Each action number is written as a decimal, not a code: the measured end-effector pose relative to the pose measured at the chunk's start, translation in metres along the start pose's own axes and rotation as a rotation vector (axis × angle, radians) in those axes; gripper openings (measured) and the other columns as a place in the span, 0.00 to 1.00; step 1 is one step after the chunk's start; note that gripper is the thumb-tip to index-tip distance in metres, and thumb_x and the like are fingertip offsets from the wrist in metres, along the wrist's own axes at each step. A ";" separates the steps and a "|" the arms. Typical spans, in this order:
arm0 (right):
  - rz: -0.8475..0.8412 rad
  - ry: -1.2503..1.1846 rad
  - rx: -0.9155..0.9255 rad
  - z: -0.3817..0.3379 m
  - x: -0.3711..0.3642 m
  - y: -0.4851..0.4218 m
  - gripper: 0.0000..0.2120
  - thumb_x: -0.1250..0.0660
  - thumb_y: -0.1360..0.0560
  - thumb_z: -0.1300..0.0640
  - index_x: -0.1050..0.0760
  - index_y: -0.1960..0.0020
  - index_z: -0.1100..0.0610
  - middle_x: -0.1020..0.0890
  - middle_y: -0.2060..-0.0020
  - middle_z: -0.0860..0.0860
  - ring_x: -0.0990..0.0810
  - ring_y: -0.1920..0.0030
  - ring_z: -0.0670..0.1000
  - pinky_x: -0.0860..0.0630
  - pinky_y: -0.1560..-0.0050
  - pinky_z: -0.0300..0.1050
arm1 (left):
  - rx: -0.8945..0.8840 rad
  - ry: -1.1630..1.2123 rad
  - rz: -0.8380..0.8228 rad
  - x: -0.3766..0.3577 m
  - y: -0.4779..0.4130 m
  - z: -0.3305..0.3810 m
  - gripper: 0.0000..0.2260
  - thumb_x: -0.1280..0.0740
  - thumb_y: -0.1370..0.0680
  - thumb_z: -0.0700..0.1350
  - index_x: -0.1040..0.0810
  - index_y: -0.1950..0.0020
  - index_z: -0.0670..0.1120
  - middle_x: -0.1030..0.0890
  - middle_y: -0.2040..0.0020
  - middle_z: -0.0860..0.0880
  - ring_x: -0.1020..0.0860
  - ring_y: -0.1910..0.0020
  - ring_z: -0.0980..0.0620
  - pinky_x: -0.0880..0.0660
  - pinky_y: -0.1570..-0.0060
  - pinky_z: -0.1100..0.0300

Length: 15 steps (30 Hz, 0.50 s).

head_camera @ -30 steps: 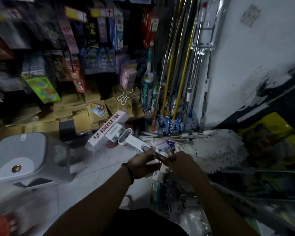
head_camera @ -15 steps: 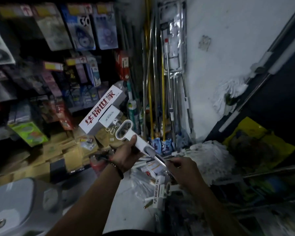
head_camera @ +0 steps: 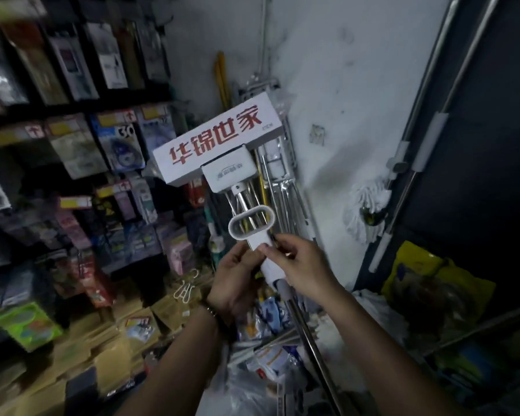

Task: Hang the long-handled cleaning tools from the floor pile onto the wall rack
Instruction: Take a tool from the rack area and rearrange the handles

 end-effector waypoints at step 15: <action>0.617 0.130 0.148 -0.117 0.162 -0.062 0.09 0.26 0.21 0.51 0.17 0.44 0.39 0.14 0.59 0.41 0.16 0.58 0.37 0.25 0.62 0.27 | -0.113 -0.146 -0.490 -0.181 -0.103 0.127 0.12 0.35 0.16 0.48 0.19 0.34 0.48 0.17 0.37 0.36 0.19 0.38 0.34 0.26 0.38 0.31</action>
Point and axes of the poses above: each hand's wrist, its own y-axis away from the middle knuckle, its own x-axis out of the back of the hand, z = x × y, the point moved 6 cm from there along -y, towards the middle knuckle
